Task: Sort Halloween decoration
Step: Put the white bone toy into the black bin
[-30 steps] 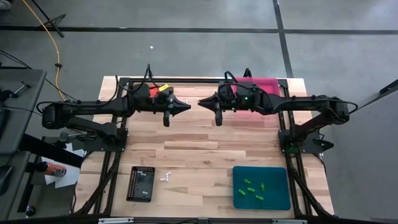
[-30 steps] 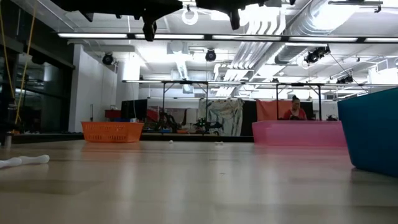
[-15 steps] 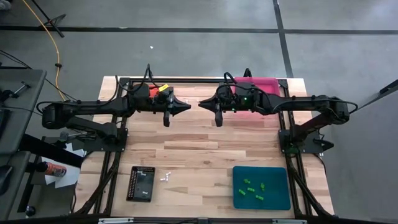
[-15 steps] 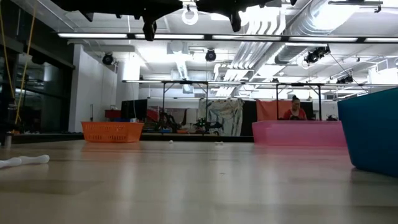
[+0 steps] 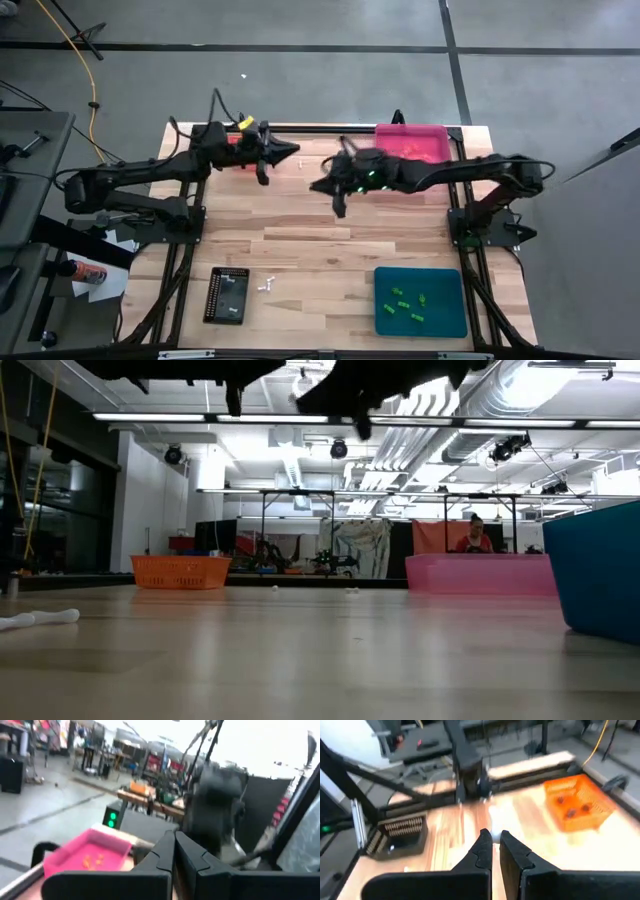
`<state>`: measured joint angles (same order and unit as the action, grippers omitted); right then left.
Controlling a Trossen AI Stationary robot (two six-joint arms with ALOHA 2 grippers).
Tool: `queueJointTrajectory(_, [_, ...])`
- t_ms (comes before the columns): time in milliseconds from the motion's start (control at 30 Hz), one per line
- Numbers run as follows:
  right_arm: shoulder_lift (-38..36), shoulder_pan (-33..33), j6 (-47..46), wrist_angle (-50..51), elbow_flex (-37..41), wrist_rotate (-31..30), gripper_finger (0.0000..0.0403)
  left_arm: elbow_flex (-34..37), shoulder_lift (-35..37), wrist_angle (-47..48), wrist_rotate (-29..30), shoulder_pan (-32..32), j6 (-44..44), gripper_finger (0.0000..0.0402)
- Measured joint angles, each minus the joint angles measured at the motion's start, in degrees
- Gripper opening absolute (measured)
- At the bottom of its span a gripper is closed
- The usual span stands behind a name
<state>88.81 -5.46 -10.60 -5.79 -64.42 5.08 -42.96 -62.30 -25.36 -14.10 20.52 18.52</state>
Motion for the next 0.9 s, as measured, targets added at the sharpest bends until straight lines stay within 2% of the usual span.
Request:
queueJointTrajectory(100, [6.3,1.7,-1.4,-3.3,0.0,0.7,0.0002,0.0,1.6,-1.7,0.0,1.4,0.9,0.0])
queueJointTrajectory(233, [16.8,3.8,-5.5,-13.7,-0.3,5.6,0.0002,0.0,3.5,-1.5,0.0,2.1,0.9,0.0001])
queueJointTrajectory(400, [30.7,5.8,-10.2,-25.1,-6.2,9.6,0.0002,0.0,4.6,-1.5,0.0,2.1,1.4,0.0001])
queueJointTrajectory(667, [50.0,9.4,-10.1,-26.5,-29.7,22.5,0.0005,0.0,4.6,-1.4,0.0,2.1,2.3,0.0001])
queueJointTrajectory(900, [61.0,11.2,-9.5,-21.2,-49.4,28.6,0.0006,0.0,4.6,-1.4,-0.1,2.1,2.3,0.0001])
